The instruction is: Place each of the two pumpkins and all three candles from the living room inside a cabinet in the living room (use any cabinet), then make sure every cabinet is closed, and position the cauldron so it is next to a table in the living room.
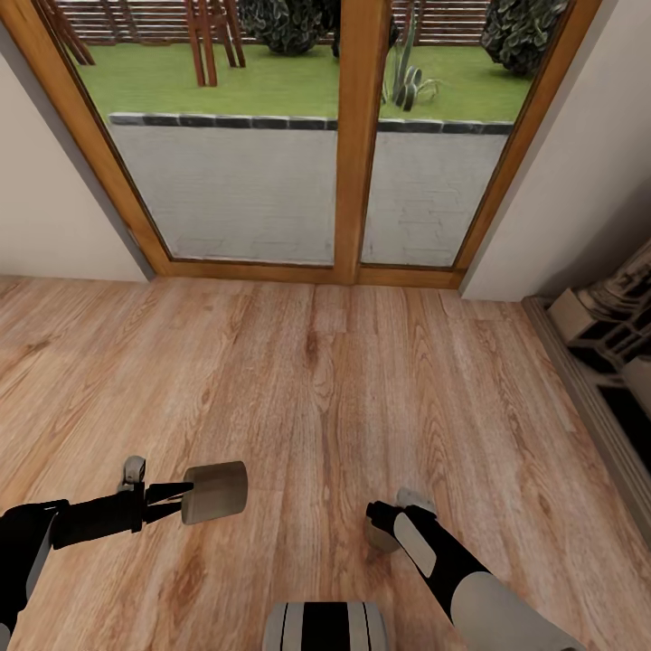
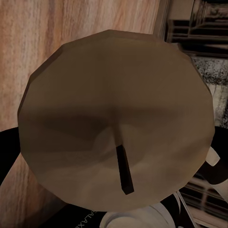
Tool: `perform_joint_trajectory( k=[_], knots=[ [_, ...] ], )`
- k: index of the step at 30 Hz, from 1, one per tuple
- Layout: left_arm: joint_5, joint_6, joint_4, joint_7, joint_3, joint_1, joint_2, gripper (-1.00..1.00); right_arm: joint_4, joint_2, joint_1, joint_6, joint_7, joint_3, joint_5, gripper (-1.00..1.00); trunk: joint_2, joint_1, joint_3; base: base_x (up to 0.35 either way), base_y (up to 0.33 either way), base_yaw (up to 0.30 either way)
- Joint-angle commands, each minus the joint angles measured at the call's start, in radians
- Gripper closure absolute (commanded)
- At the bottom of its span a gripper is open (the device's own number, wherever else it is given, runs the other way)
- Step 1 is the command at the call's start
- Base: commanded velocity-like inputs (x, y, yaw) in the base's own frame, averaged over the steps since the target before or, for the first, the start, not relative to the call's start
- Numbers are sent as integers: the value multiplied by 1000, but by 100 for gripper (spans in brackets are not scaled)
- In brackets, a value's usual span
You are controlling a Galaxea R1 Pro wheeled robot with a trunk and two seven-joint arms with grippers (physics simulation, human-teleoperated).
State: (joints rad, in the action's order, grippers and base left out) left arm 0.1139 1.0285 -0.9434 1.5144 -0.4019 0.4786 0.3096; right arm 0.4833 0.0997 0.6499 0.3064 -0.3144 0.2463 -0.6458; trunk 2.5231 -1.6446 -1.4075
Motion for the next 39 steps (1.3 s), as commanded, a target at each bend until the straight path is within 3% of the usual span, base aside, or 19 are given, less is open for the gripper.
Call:
perform_joint_trajectory(
  k=[1, 19, 20, 39],
  knots=[
    [0, 0, 0, 0, 0, 0, 0, 100, 0, 0, 0, 0, 0, 0, 0, -100, 0, 0, 0, 0, 0, 0],
    [0, -1, 0, 0, 0, 0, -1, 100, 0, 0, 0, 2, 0, 0, -2, -100, 1, -1, -12, 0, 0, 0],
    [0, -1, 0, 0, 0, 0, -1, 100, 0, 0, 0, 2, 0, 0, -2, 100, 1, -1, -12, 0, 0, 0],
    [0, -1, 0, 0, 0, 0, -1, 100, 0, 0, 0, 3, 0, 1, -2, 100, 1, -1, -12, 0, 0, 0]
  ],
)
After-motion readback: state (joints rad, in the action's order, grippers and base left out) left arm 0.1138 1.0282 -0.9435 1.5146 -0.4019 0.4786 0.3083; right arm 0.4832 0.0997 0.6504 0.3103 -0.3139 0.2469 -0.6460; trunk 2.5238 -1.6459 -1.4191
